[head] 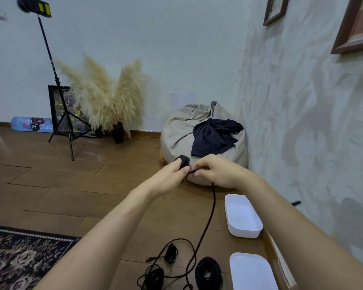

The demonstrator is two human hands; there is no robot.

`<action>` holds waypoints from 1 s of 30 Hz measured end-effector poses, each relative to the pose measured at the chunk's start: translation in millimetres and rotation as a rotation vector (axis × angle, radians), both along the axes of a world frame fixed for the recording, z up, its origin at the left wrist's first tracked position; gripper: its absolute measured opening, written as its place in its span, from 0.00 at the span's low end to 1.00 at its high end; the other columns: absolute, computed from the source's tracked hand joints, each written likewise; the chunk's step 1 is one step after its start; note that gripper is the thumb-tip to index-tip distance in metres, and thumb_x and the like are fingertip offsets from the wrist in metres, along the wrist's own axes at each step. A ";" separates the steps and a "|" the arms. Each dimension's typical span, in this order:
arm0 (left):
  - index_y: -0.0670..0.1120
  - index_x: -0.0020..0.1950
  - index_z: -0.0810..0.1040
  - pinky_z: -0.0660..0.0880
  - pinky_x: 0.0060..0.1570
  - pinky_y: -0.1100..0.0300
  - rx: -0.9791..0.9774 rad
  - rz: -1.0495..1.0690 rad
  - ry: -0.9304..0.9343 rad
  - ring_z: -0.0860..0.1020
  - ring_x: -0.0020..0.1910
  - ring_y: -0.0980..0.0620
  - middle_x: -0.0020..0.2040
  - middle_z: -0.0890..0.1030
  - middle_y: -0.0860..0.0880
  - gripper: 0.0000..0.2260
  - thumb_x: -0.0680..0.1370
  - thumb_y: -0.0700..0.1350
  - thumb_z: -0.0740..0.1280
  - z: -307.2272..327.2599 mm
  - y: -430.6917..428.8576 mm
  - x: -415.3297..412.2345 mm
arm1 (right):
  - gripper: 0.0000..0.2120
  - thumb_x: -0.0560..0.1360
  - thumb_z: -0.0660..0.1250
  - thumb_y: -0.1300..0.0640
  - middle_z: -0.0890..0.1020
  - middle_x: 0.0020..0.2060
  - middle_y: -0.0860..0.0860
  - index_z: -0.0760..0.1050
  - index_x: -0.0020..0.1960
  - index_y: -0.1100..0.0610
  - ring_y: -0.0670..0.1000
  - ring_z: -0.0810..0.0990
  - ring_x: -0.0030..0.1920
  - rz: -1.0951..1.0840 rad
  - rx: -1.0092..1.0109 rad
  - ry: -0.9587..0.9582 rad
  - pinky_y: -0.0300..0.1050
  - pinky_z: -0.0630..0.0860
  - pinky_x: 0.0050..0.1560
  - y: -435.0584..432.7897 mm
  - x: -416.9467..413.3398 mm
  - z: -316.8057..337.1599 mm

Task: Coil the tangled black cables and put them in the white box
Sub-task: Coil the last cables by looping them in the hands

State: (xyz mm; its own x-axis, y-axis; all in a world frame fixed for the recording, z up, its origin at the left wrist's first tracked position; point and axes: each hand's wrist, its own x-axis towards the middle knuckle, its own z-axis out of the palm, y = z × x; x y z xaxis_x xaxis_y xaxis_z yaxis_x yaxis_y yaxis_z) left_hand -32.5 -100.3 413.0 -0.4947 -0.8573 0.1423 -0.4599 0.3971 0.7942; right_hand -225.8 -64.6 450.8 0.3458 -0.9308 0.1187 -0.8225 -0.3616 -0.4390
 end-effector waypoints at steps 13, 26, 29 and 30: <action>0.40 0.54 0.77 0.72 0.49 0.57 0.010 -0.039 0.005 0.77 0.43 0.54 0.42 0.81 0.53 0.22 0.87 0.56 0.54 3.0 24.5 4.7 | 0.09 0.76 0.73 0.44 0.81 0.45 0.46 0.86 0.51 0.46 0.53 0.73 0.49 -0.101 -0.441 -0.007 0.50 0.73 0.53 -12.3 -9.5 -19.9; 0.43 0.50 0.79 0.73 0.43 0.59 0.029 0.234 0.129 0.77 0.38 0.54 0.39 0.81 0.49 0.20 0.87 0.54 0.54 -6.0 29.3 -13.8 | 0.17 0.78 0.69 0.41 0.83 0.45 0.50 0.75 0.55 0.53 0.56 0.80 0.49 -0.532 -0.318 -0.059 0.53 0.74 0.49 -25.0 15.2 -50.3; 0.41 0.52 0.79 0.73 0.44 0.58 0.043 0.231 0.153 0.77 0.39 0.52 0.39 0.80 0.50 0.21 0.87 0.54 0.54 -6.2 29.3 -15.1 | 0.12 0.79 0.69 0.49 0.83 0.48 0.47 0.76 0.60 0.53 0.53 0.79 0.54 -0.496 -0.237 -0.174 0.50 0.75 0.53 -24.9 11.7 -52.8; 0.41 0.52 0.79 0.73 0.44 0.58 0.038 0.227 0.154 0.77 0.39 0.52 0.39 0.80 0.50 0.21 0.87 0.54 0.54 -5.5 29.9 -15.1 | 0.11 0.80 0.68 0.51 0.83 0.49 0.46 0.77 0.61 0.52 0.53 0.79 0.55 -0.480 -0.210 -0.195 0.49 0.75 0.53 -25.0 9.5 -52.3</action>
